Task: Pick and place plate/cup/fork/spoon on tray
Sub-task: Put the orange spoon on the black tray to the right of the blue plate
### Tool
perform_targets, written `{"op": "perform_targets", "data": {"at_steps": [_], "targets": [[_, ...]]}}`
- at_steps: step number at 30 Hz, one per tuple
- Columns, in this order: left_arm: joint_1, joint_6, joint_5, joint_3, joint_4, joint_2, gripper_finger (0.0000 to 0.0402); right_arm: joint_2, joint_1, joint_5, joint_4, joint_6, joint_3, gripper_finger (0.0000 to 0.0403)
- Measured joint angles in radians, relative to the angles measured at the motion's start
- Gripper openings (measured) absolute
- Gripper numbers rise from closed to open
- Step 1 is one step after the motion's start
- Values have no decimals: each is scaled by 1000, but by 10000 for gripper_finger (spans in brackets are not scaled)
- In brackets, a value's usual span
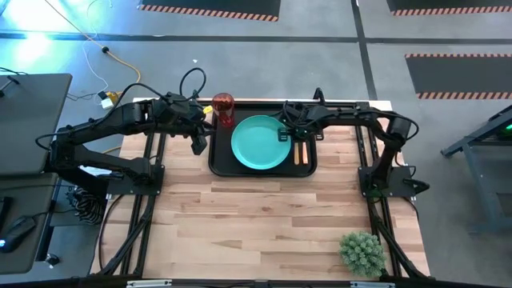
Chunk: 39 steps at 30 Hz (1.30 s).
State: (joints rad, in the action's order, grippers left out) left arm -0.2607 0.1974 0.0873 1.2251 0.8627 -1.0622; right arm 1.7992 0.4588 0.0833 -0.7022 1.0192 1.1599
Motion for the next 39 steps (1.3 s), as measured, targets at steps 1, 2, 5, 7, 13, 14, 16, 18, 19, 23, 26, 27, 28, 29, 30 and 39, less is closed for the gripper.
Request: {"op": "perform_targets", "data": {"at_steps": [1, 2, 5, 7, 13, 14, 16, 18, 19, 23, 26, 27, 28, 29, 30, 39], "targets": [[0, 0, 2, 0, 0, 0, 79, 8, 0, -7, 6, -4, 0, 12], [0, 0, 4, 0, 0, 0, 79, 14, 1, -11, 14, -5, 0, 12], [0, 0, 4, 0, 0, 0, 79, 30, 6, -24, 20, -5, 0, 12], [0, 0, 4, 0, 1, 0, 79, 40, 12, -33, 23, -6, 0, 12], [0, -17, 7, 0, 1, 0, 79, 62, 28, -44, 29, -7, 0, 12], [0, -21, 7, 0, 0, 0, 79, 63, 32, -47, 27, -8, 0, 12], [0, -25, 7, 0, 0, 0, 79, 63, 34, -47, 32, -7, 1, 12], [0, -26, 7, 0, 0, 0, 79, 63, 39, -48, 32, -8, 1, 12], [0, -26, 7, 0, 0, 0, 79, 63, 41, -48, 33, -9, 0, 12], [0, -26, 7, 0, 0, 0, 79, 63, 46, -48, 33, -13, 1, 12], [0, -26, 7, 0, 0, 0, 79, 63, 46, -47, 33, -14, 1, 18], [0, -26, 7, 0, 0, 0, 79, 63, 46, -47, 33, -11, 1, 23], [0, -26, 7, 0, 0, 0, 79, 63, 46, -47, 33, -9, 1, 29], [0, -26, 7, 0, 0, 0, 79, 63, 46, -47, 34, -8, 1, 36], [0, -26, 7, 0, 0, 0, 79, 63, 46, -45, 34, -8, 1, 43], [0, -26, 6, 0, 0, 0, 79, 63, 46, -28, 34, 1, 1, 72]]}}
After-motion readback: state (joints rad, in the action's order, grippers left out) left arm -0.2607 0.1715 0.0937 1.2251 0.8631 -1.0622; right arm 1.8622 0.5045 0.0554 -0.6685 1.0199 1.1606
